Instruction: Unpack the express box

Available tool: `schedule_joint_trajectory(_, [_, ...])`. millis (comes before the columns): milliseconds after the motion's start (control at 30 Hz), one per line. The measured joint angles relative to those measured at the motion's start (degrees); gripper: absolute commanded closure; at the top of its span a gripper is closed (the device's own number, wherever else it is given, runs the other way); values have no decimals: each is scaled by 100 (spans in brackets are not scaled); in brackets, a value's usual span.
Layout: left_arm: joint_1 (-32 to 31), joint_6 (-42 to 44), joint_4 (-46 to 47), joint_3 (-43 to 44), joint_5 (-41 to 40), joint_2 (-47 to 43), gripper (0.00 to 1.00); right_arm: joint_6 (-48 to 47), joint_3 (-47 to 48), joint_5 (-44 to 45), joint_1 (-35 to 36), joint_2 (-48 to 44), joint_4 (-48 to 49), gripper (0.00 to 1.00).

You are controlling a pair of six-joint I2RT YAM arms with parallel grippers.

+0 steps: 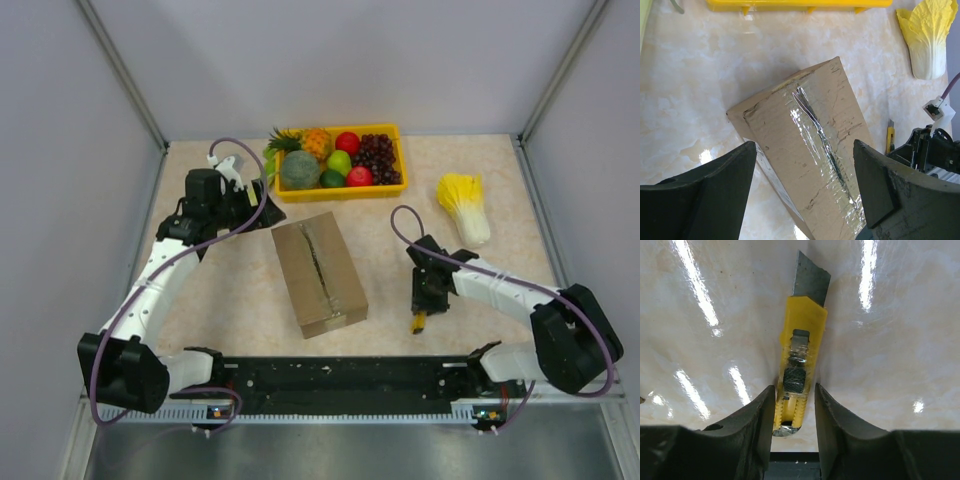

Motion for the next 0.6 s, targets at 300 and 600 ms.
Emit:
schedule_joint_trajectory(300, [0, -2, 2, -72, -13, -85, 18, -17, 219, -26, -13, 295, -146, 98])
schedule_joint_trajectory(600, [0, -129, 2, -87, 133, -160, 17, -42, 326, -214, -13, 310, -26, 100])
